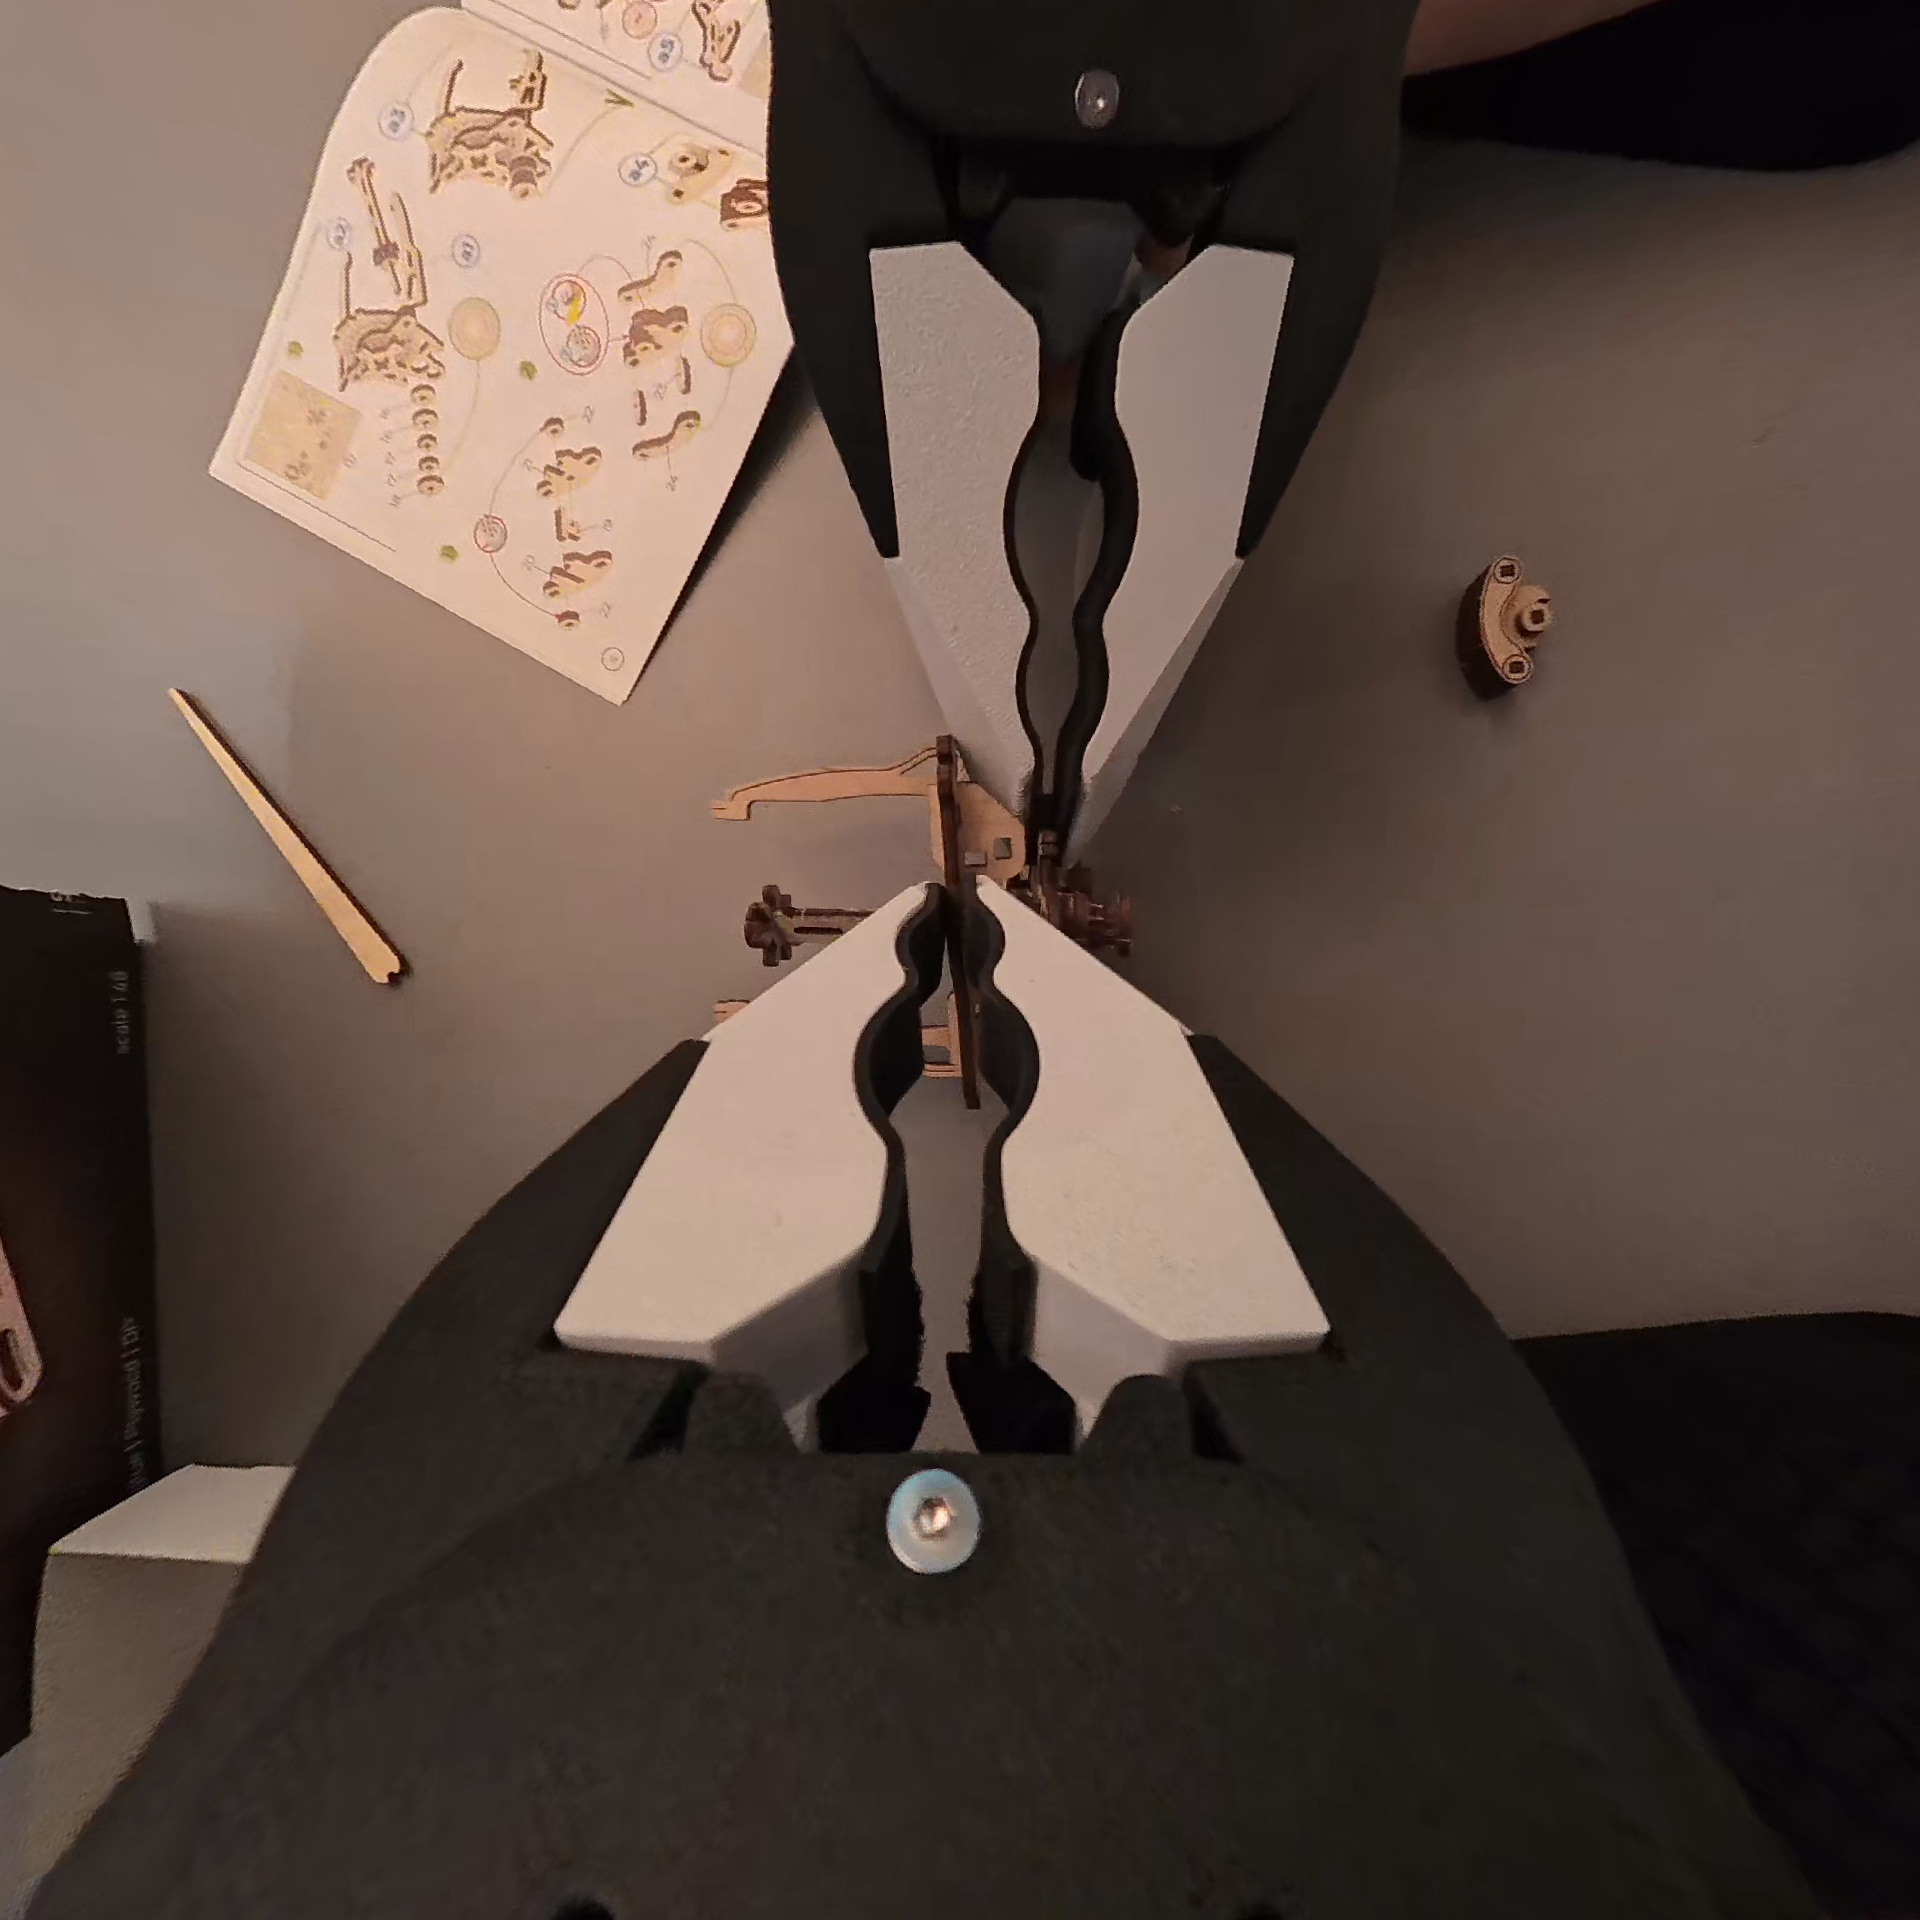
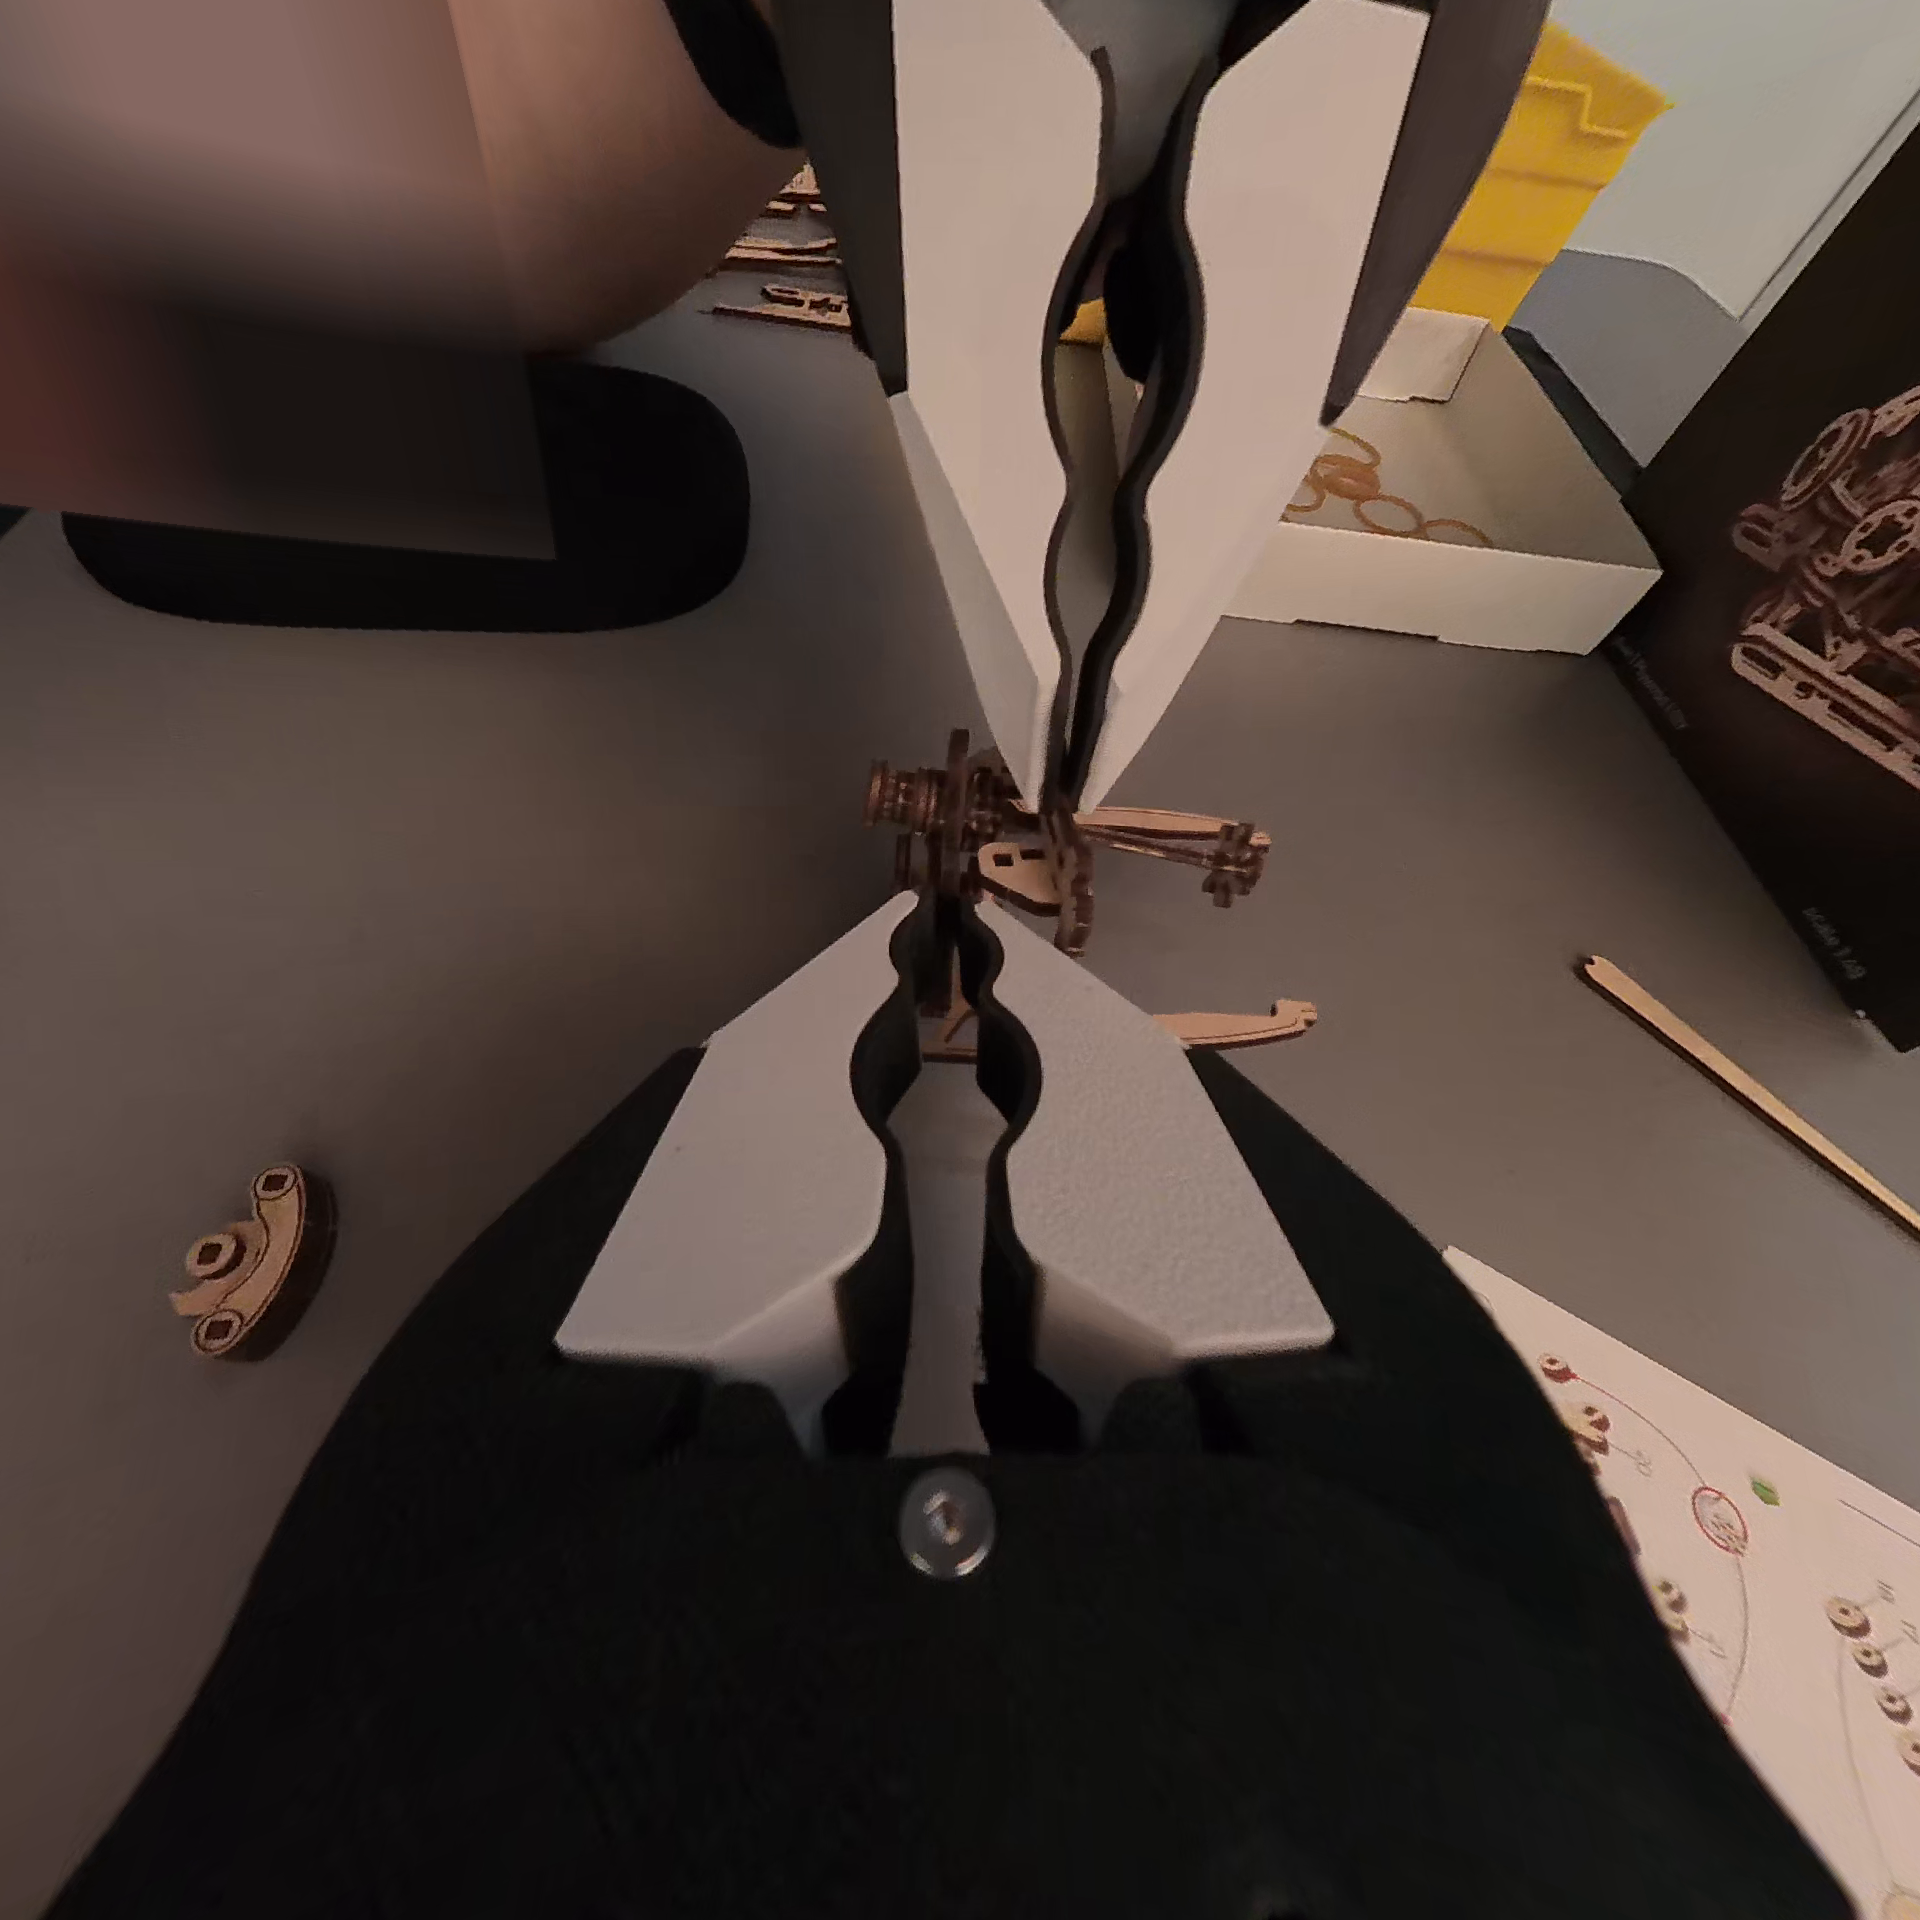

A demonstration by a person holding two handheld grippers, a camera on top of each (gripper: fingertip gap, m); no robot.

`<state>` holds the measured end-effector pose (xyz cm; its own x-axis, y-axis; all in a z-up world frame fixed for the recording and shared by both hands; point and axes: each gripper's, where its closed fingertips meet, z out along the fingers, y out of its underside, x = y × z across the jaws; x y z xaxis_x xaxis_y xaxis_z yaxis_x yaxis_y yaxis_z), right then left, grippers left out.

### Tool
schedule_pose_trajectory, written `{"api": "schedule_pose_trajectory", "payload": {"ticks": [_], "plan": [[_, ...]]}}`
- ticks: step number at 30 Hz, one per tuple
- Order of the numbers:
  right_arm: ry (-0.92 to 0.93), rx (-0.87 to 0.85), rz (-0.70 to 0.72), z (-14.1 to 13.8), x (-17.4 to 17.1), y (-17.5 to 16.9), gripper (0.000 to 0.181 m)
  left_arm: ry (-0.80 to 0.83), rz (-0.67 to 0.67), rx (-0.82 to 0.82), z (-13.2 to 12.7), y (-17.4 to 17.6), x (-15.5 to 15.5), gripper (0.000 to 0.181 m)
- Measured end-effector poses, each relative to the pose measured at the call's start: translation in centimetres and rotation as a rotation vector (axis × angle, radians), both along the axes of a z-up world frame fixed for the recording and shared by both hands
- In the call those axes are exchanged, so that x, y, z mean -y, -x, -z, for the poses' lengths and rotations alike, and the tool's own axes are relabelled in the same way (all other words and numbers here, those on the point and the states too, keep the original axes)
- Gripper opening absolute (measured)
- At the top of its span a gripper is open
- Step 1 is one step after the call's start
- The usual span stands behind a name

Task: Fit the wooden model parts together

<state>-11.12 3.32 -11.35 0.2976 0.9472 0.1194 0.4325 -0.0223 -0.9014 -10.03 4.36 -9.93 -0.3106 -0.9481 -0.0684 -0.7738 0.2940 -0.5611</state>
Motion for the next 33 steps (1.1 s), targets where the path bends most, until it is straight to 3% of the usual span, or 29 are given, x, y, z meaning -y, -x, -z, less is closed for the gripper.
{"api": "schedule_pose_trajectory", "payload": {"ticks": [5,14,19,27,33], "plan": [[0.042,0.023,0.036,1.0,-0.5,-0.3,0.013,0.045,-0.02,-0.002,0.1,0.0,-0.2,0.0],[0.116,-0.156,0.058,-1.6,-1.0,-1.3,0.016,0.024,-0.053,0.002,-0.4,0.3,-1.1,0.0],[0.069,-0.1,0.165,-1.5,-3.0,-3.1,0.021,0.002,-0.057,0.003,-0.6,0.4,-1.4,0.0],[0.212,-0.189,-0.06,-3.6,-4.0,-1.1,0.017,0.054,-0.136,-0.031,0.1,0.4,-2.6,0.0],[0.298,-0.071,-0.168,-2.4,-4.5,-0.4,0.009,0.094,-0.17,-0.033,0.0,0.5,-2.9,0.0]]}}
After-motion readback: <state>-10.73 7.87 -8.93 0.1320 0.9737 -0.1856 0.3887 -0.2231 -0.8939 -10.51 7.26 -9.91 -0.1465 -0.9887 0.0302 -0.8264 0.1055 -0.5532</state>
